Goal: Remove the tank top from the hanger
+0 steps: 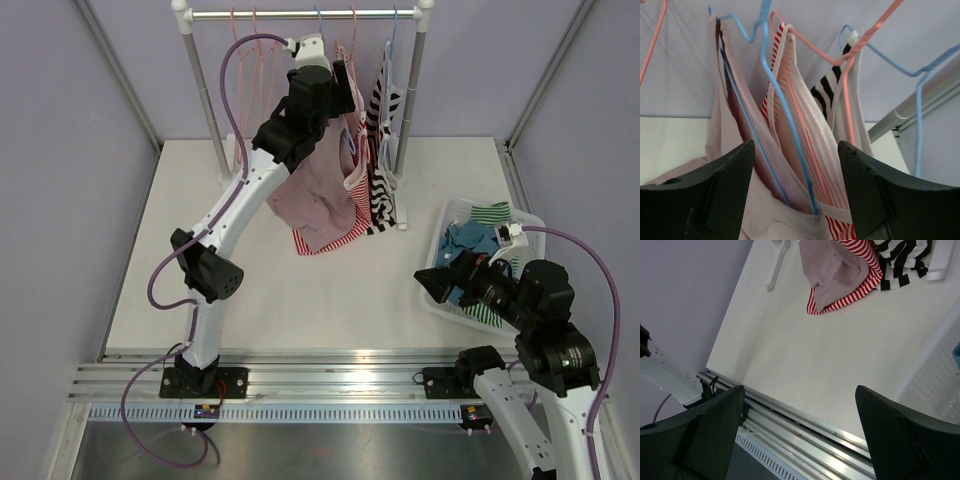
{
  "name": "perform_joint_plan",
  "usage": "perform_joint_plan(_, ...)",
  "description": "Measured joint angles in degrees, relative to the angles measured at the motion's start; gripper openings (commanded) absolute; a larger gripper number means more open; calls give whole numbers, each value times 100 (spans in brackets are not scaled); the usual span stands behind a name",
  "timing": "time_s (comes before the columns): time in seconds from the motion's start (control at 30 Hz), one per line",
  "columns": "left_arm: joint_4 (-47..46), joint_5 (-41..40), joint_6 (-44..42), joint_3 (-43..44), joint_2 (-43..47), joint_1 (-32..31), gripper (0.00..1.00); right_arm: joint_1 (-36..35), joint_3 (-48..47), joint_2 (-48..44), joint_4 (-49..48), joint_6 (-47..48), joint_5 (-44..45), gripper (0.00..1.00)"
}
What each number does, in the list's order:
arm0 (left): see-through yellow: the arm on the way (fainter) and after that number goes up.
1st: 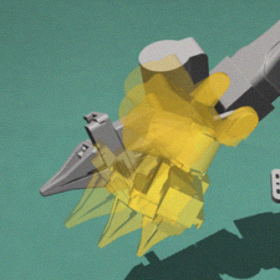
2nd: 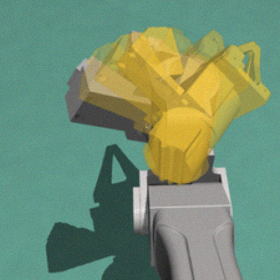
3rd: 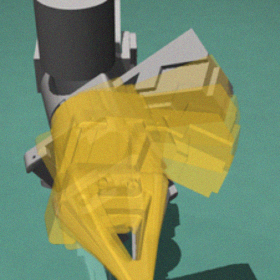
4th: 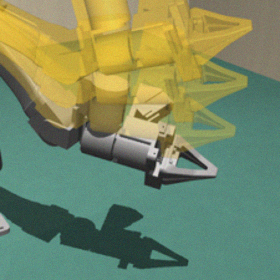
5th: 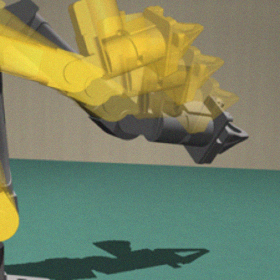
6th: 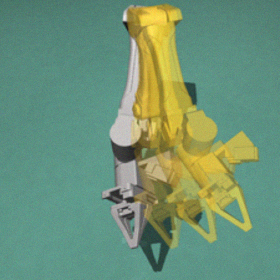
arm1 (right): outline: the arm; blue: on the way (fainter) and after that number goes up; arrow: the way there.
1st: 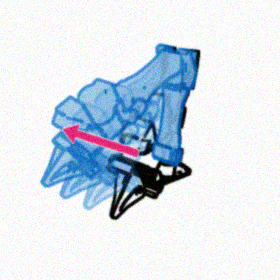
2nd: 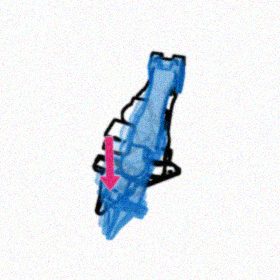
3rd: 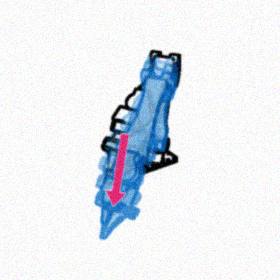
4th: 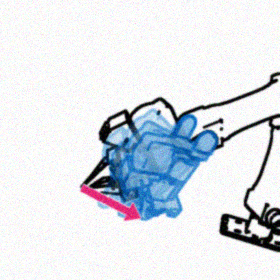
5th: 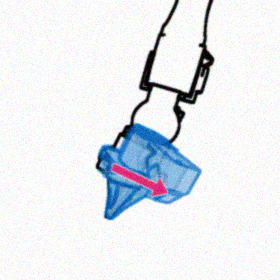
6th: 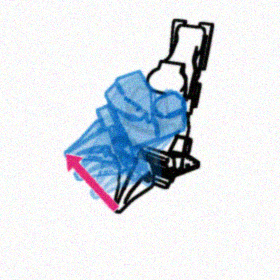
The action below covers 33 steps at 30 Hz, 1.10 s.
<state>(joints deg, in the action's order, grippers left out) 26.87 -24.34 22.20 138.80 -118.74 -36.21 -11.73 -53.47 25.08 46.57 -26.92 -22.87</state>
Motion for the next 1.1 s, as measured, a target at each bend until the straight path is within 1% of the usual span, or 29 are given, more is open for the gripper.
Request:
perform_joint_plan(0.03,-11,-55,-15,2,-83,7,60,0,-57,-11,35,37,-42,100)
perform_joint_plan(0.1,-22,-164,-79,2,-205,17,44,0,-168,-11,125,120,-83,99)
perform_joint_plan(0.13,-24,-208,-111,2,-238,22,39,0,-205,-13,162,157,-83,100)
perform_joint_plan(0.27,-153,-319,-304,0,-247,46,32,0,-352,-24,332,323,-81,99)
perform_joint_plan(0.3,-208,-319,-330,0,-245,59,28,0,-356,-33,337,358,-81,100)
perform_joint_plan(0.33,-247,-313,-341,0,-245,74,22,0,-358,-37,354,378,-81,99)
perform_joint_plan(0.4,-264,-289,-378,0,-245,125,17,0,-358,-39,431,415,-85,99)
perform_joint_plan(0.43,-269,-275,-389,0,-245,155,9,0,-358,-42,452,422,-85,99)
perform_joint_plan(0.53,-278,-162,-374,0,-245,304,1,0,-358,-57,511,428,-98,100)
perform_joint_plan(0.63,-275,-37,-378,0,-245,446,0,0,-358,-85,564,428,-146,99)
perform_joint_plan(0.83,-168,118,-468,-9,-105,520,0,0,-358,-85,555,420,-232,99)
perform_joint_plan(1.1,59,205,-723,-275,732,518,0,0,-358,-52,435,374,-293,99)
